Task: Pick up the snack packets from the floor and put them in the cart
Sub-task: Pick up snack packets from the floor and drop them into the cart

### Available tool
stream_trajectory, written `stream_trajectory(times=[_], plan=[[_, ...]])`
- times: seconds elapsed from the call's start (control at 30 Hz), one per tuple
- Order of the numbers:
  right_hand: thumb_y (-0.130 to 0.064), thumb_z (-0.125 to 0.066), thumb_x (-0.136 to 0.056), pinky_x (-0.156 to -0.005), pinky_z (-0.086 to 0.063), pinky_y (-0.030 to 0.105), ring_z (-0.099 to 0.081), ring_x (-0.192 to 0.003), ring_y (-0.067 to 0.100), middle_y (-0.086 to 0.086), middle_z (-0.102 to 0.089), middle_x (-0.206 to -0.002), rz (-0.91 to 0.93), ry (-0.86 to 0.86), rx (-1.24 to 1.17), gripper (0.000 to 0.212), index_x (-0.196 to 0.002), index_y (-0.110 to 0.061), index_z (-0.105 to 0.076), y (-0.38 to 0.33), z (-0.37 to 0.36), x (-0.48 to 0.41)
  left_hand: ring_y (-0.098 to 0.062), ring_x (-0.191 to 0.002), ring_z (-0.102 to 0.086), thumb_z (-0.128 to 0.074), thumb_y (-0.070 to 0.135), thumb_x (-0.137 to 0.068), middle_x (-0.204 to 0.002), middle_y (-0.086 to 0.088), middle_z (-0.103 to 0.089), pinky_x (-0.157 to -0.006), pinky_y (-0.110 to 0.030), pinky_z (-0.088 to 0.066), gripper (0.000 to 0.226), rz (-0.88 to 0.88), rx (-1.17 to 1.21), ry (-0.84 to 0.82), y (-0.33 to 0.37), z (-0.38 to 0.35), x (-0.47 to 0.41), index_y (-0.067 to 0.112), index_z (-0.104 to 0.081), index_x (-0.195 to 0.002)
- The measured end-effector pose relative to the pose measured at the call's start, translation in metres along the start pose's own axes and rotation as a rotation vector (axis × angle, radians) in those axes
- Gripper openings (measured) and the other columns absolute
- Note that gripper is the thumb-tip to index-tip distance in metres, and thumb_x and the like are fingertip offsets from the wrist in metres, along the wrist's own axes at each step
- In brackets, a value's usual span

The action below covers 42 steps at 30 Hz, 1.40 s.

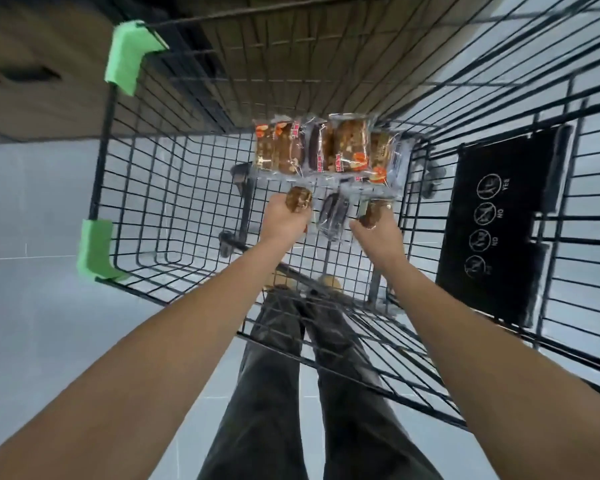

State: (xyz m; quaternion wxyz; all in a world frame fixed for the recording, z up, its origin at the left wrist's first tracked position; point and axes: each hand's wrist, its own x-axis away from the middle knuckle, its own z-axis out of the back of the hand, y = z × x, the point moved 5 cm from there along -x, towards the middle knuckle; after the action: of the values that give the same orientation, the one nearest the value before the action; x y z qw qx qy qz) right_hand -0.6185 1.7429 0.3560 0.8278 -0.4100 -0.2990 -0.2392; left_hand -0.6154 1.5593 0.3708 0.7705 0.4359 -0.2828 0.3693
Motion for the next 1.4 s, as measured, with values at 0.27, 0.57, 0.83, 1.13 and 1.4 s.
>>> stream_trajectory(times=[0.27,0.57,0.83,1.13,1.4], plan=[[-0.025,-0.061,-0.092,-0.088,-0.041,0.025,-0.055,-0.104,0.019,0.012,-0.056,-0.125,0.263,-0.167,0.108,0.055,-0.138,-0.005,-0.039,-0.097,-0.005,0.095,-0.02,-0.117,-0.051,-0.066,0.029,-0.084,-0.129,-0.001,-0.051,-0.097,-0.036,-0.043,0.055,-0.186,0.045,0.142,-0.007,0.091,0.091,0.016,-0.042,-0.132],[-0.014,-0.064,-0.089,-0.083,-0.046,0.021,-0.055,-0.099,0.013,0.005,-0.056,-0.114,0.552,-0.459,0.217,0.055,-0.14,-0.012,-0.041,-0.205,-0.106,0.22,-0.017,-0.121,-0.046,-0.065,0.011,-0.087,-0.139,-0.007,-0.043,-0.102,-0.027,-0.036,0.063,-0.21,0.438,0.275,-0.084,0.232,0.175,0.009,-0.033,-0.141],[-0.006,-0.063,-0.087,-0.066,-0.044,0.016,-0.056,-0.084,0.015,0.015,-0.061,-0.107,0.779,-0.604,0.401,0.046,-0.13,-0.005,-0.049,-0.258,-0.272,0.354,-0.025,-0.126,-0.046,-0.062,0.014,-0.09,-0.145,-0.011,-0.04,-0.095,-0.025,-0.037,0.064,-0.084,0.683,0.487,-0.267,0.364,0.242,0.009,-0.03,-0.144],[-0.015,-0.061,-0.087,-0.068,-0.041,0.01,-0.056,-0.087,0.013,0.004,-0.06,-0.098,0.93,-0.792,0.518,0.044,-0.129,-0.01,-0.051,-0.282,-0.468,0.508,-0.025,-0.131,-0.042,-0.062,0.022,-0.089,-0.147,-0.006,-0.038,-0.105,-0.035,-0.039,0.067,0.012,0.784,0.621,-0.455,0.475,0.308,0.015,-0.029,-0.146],[-0.015,-0.061,-0.088,-0.066,-0.042,0.019,-0.059,-0.085,0.018,0.007,-0.059,-0.092,1.052,-0.946,0.61,0.038,-0.124,-0.008,-0.053,-0.305,-0.62,0.599,-0.019,-0.126,-0.046,-0.059,0.02,-0.091,-0.143,-0.005,-0.042,-0.091,-0.021,-0.034,0.059,0.116,0.918,0.848,-0.572,0.584,0.34,0.013,-0.033,-0.143]])
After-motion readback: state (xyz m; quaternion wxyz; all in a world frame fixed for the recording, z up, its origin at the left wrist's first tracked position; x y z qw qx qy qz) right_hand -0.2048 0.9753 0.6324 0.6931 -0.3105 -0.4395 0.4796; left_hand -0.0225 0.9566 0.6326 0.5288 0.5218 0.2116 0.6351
